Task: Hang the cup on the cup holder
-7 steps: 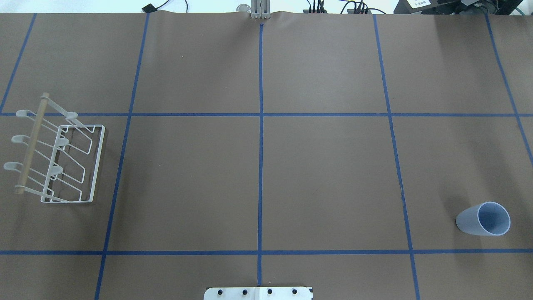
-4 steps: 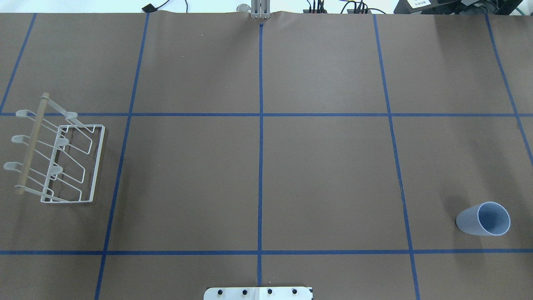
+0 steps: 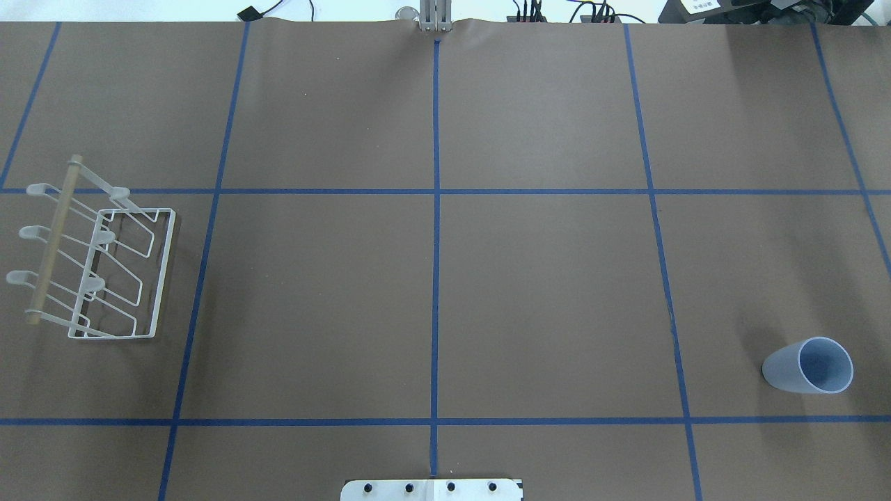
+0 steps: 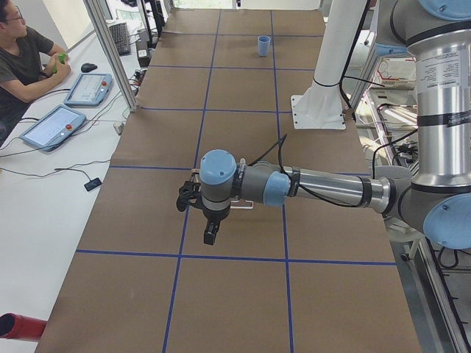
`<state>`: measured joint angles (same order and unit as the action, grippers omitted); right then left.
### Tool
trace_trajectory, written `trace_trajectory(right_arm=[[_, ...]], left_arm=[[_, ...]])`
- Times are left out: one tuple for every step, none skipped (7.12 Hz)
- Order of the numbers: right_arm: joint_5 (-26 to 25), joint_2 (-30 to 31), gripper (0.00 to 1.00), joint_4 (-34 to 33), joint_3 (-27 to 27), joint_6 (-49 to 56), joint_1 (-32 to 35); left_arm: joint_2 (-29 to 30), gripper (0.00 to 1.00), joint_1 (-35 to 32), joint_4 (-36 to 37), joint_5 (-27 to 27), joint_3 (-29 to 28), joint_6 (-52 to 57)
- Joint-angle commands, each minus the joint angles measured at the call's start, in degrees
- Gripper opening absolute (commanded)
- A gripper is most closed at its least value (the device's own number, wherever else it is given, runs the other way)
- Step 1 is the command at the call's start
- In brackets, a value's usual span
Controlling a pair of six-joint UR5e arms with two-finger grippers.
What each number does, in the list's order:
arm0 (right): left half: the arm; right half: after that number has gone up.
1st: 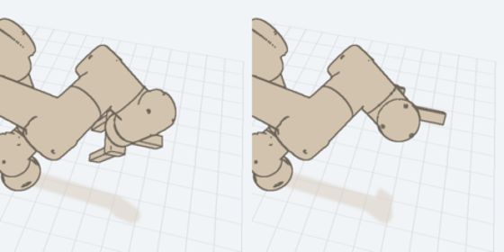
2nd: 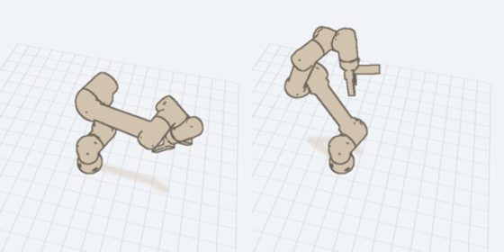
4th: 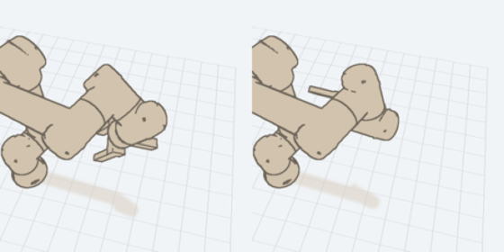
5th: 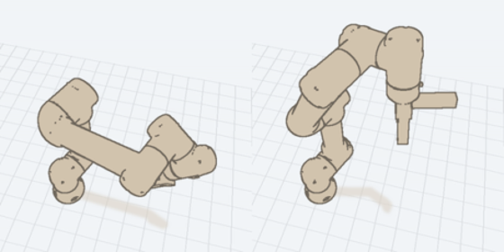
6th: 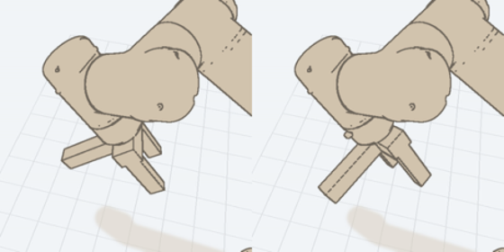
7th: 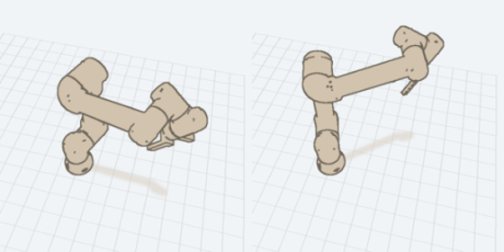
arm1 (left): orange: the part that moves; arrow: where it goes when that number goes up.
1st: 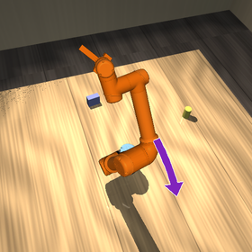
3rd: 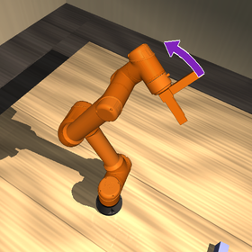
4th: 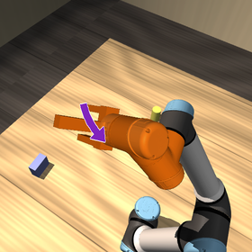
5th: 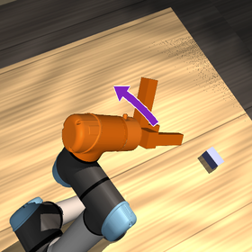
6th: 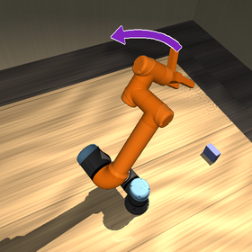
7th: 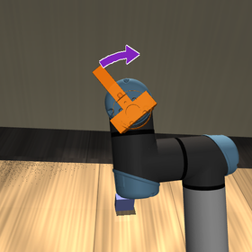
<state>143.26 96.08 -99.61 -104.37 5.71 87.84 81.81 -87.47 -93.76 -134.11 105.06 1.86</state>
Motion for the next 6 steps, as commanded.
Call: trace_trajectory(right_arm=[[-0.17, 0.68, 1.0, 3.78, -0.4, -0.43, -0.82], [-2.26, 2.08, 1.0, 6.86, -0.75, -1.66, -2.57], [-6.46, 5.57, 1.0, 13.76, -1.79, -4.45, -4.59], [-6.5, 8.74, 1.0, 22.1, -1.81, -11.79, -7.48], [-6.59, 11.64, 1.0, 30.36, -1.98, -19.43, -12.12], [-6.59, 12.63, 1.0, 34.1, -3.46, -26.56, -16.34]], left_arm=[[-0.16, 0.98, 0.02, -0.02, -0.28, 0.32, -0.28], [-0.16, 0.98, 0.02, -0.1, -0.36, 0.49, -0.28], [-0.16, 0.98, 0.02, -0.1, -0.37, 0.67, -0.28], [-0.16, 0.98, 0.02, -0.02, -0.45, 0.75, -0.28], [-0.16, 0.98, 0.02, -0.1, -0.71, 0.76, -0.28], [-0.16, 0.98, 0.02, 0.07, -2.46, 0.76, -0.28]])
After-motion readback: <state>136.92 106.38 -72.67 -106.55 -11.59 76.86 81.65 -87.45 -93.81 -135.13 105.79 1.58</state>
